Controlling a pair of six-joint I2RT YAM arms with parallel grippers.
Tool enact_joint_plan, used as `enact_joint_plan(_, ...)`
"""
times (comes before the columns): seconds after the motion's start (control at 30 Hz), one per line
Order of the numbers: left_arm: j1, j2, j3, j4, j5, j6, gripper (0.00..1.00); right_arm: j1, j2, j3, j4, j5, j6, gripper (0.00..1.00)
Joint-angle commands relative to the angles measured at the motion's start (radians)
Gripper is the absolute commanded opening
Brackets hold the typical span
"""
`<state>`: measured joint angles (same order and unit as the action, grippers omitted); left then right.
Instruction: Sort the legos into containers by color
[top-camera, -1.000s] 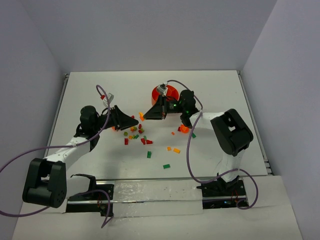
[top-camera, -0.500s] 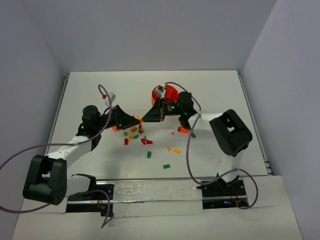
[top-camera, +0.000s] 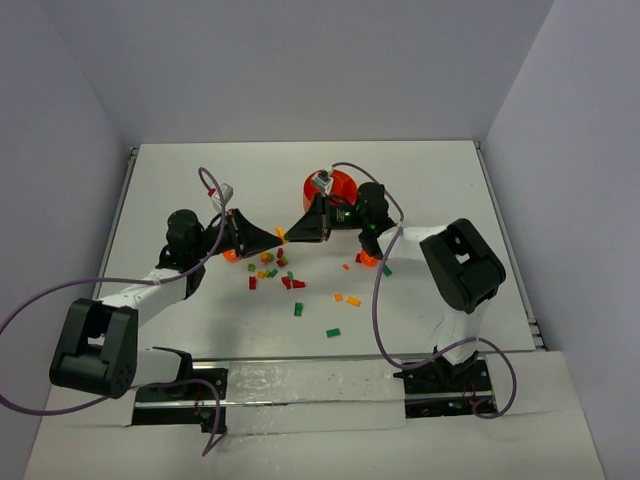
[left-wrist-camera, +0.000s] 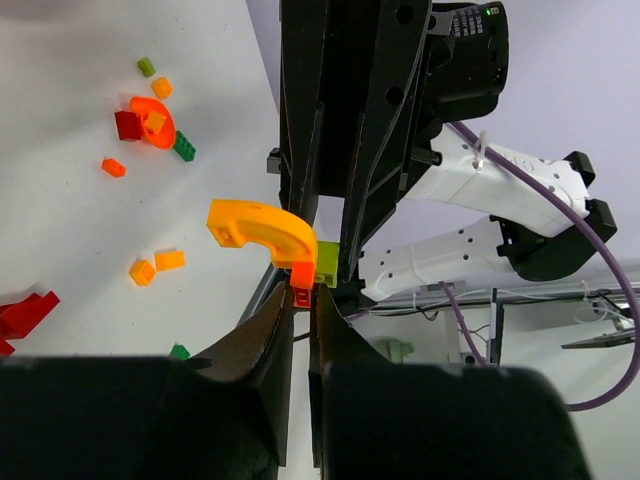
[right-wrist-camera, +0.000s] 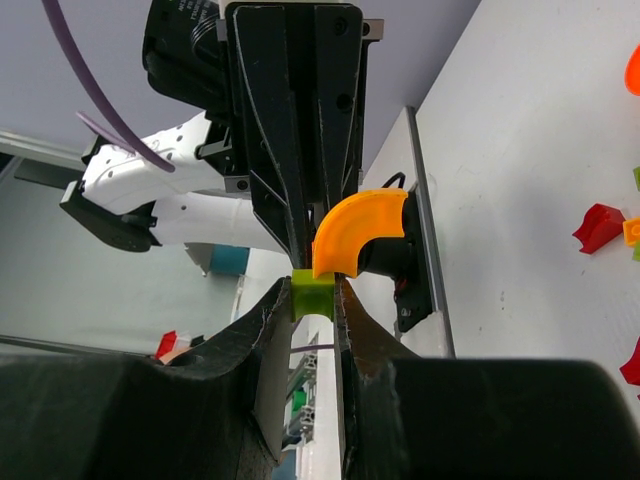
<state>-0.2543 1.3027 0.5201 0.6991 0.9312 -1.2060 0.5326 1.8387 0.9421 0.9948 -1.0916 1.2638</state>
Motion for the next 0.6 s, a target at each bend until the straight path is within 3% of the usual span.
enact_joint_plan(0.0,-0.01,0.011,0.024,0.158,0.022,-0.057,0.01,0.016,-0.041,-0.007,0.021,-0.004,-0.025,0.0)
enact_joint_plan(0.2,0.001,-0.013,0.016,0.077,0.034,0.005,0.0,-0.032,-0.062,-0.029,0.02,-0.01,-0.032,0.0)
enact_joint_plan(0.4,0.034,-0.074,0.009,-0.173,0.069,0.245,0.0,-0.119,-0.1,-0.078,-0.05,-0.028,-0.113,0.0)
enact_joint_plan(0.5,0.035,-0.092,0.039,-0.312,0.081,0.409,0.0,-0.134,-0.119,-0.076,-0.224,-0.031,-0.233,0.0)
enact_joint_plan(0.57,0.036,-0.1,0.061,-0.454,0.093,0.528,0.0,-0.134,-0.131,-0.046,-0.478,0.002,-0.528,0.0)
